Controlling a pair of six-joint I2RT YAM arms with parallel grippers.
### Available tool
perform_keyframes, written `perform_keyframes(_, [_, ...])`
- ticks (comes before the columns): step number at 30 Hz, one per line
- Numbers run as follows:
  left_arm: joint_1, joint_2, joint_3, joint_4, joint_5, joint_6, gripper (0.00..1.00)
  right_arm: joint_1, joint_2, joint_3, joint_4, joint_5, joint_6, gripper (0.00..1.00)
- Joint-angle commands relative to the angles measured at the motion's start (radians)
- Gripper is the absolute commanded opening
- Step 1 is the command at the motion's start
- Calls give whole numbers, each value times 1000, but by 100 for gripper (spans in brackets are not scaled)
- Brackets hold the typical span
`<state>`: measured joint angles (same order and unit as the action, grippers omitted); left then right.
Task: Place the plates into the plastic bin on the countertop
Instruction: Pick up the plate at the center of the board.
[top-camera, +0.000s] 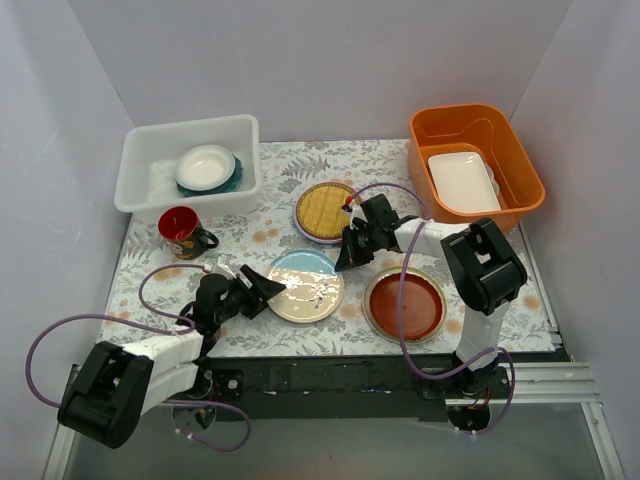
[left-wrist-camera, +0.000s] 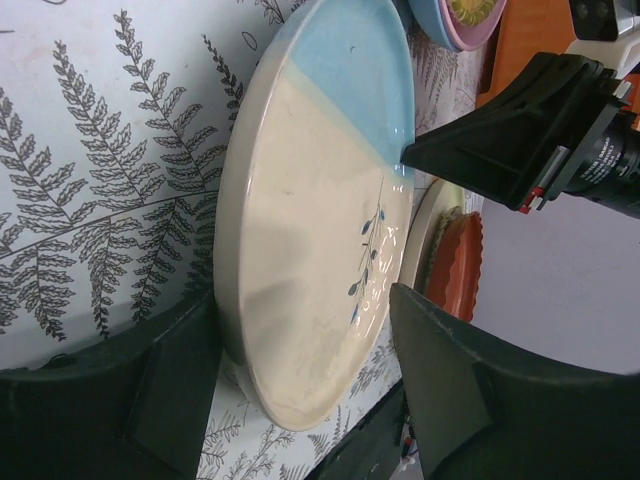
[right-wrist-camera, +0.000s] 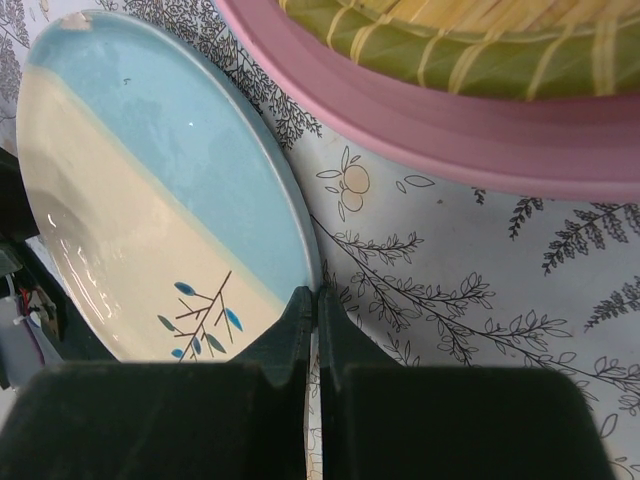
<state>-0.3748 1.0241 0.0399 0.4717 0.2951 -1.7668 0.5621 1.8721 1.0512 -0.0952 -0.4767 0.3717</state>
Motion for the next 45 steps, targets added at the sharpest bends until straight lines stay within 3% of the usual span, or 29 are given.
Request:
perform_keyframes(1, [-13, 36, 2, 139, 78, -14, 60, 33, 22, 12, -5, -42, -4, 1])
perform_keyframes(6, [-15, 25, 21, 88, 59, -2, 44, 33, 25, 15, -5, -40, -5, 1])
perform_keyframes(8, [-15, 14, 18, 64, 50, 1, 29, 33, 25, 15, -3, -42, -4, 1])
perform_keyframes(12, [-15, -1, 9, 47, 36, 3, 20, 32, 30, 15, -1, -45, -5, 1])
perform_keyframes(15, [-15, 7, 5, 51, 41, 1, 1, 33, 27, 15, -1, -46, -4, 1])
perform_keyframes(32, [-15, -22, 21, -5, 33, 23, 0, 32, 1, -16, 61, -91, 22, 5])
perform_keyframes(37, [-15, -39, 35, -39, 27, 33, 0, 32, -14, -25, 74, -83, 23, 16])
perform_keyframes(42, [-15, -50, 35, -50, 19, 32, 0, 32, -39, -34, 68, -54, 6, 37])
perform_keyframes(45, [-15, -53, 40, -62, 18, 38, 0, 30, -47, -36, 64, -45, 3, 43])
